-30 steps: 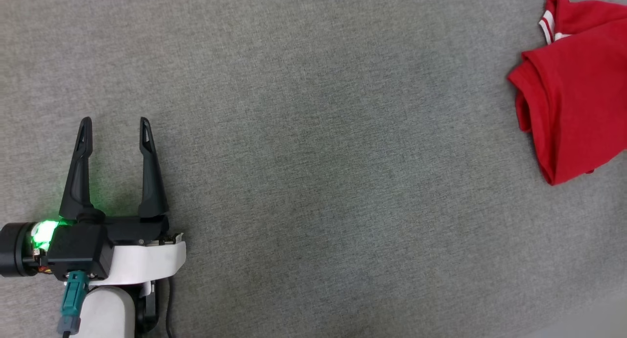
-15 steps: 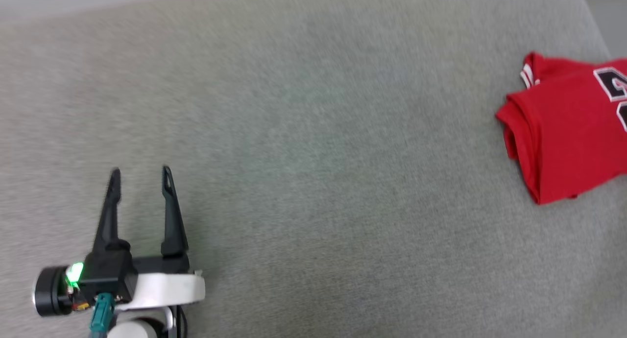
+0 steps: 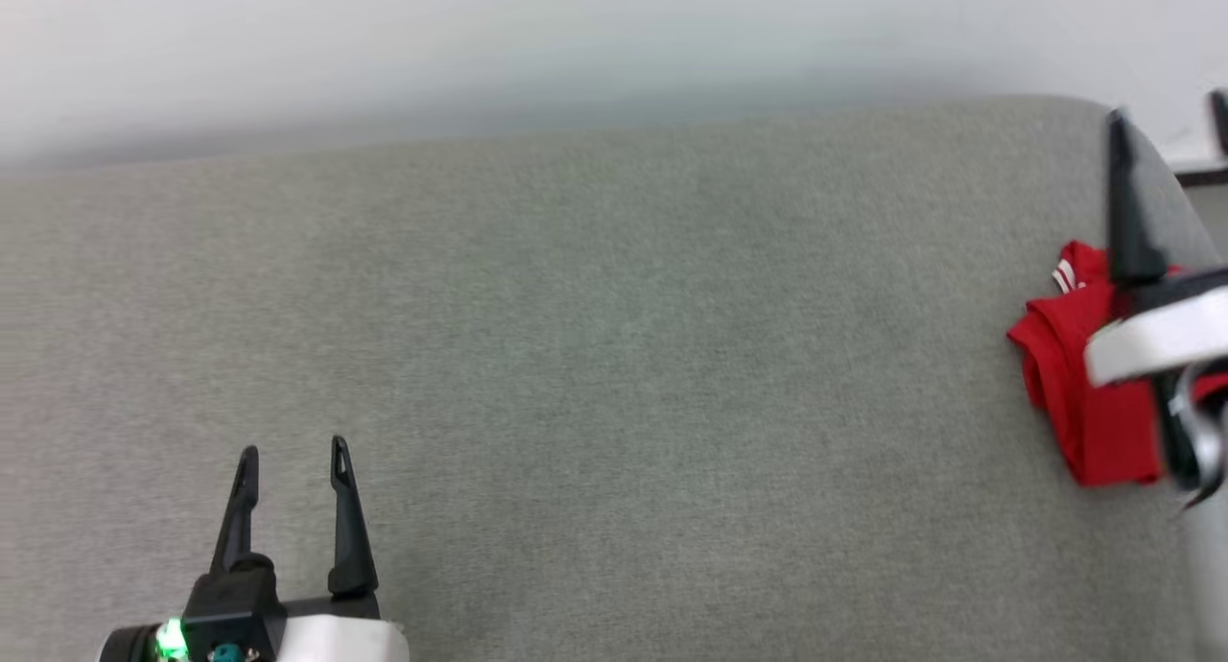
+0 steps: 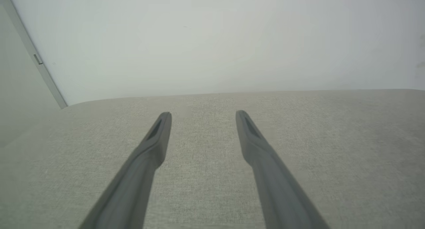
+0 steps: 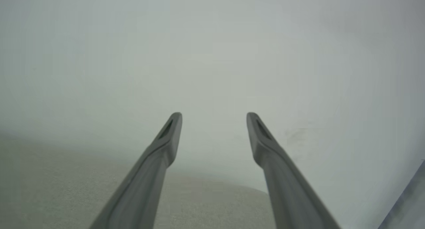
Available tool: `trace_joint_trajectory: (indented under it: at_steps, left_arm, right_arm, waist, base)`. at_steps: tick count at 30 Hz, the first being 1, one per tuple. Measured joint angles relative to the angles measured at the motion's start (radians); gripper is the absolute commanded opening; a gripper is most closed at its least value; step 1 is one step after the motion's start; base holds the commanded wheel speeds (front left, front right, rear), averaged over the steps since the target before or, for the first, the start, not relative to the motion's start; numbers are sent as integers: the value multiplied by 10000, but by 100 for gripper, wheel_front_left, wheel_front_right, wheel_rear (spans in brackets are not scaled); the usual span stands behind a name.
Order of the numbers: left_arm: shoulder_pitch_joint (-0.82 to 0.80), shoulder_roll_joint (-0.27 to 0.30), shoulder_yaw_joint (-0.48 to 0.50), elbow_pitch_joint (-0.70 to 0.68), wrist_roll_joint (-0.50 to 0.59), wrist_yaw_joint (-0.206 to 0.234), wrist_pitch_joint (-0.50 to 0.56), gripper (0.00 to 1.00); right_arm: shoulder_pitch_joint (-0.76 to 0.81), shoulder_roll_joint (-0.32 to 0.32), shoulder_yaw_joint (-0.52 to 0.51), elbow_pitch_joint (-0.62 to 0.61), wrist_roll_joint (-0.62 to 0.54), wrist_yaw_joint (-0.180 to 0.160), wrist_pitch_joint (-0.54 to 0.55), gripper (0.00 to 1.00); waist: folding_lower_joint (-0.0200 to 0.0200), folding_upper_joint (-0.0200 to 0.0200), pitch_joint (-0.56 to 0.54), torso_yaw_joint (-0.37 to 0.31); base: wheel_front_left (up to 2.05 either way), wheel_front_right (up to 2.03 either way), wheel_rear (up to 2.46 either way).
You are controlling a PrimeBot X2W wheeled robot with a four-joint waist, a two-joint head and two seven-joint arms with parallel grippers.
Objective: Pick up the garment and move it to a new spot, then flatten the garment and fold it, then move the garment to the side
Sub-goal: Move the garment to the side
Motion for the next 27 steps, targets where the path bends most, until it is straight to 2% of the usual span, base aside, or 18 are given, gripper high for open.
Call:
trace_joint_trajectory:
  at_steps: [5,10,19,27]
  left_arm:
    - [249,-31,-44,134,0,-4,0,100]
    - [378,-44,-90,201,-2,-8,0,100]
    - [682,-50,-176,407,84,-105,0,100]
    - [856,-54,-265,568,117,-144,0,100]
  right_arm:
    - [1647,999,50,-1618,-10,2,-17,100]
    - [3033,1739,-38,-2113,46,0,-15,100]
    - [4786,2297,-159,-2203,318,0,-17,100]
    - [5924,2445,-186,-2426,483,0,-17,100]
  waist:
    - [-1,0,-507,374]
    - [-1,0,-878,714]
    - [-1,0,-1410,1066]
    - [-1,0,-1721,1312]
  base:
    - [0,0,0]
    - [0,0,0]
    - [0,0,0]
    - [0,0,0]
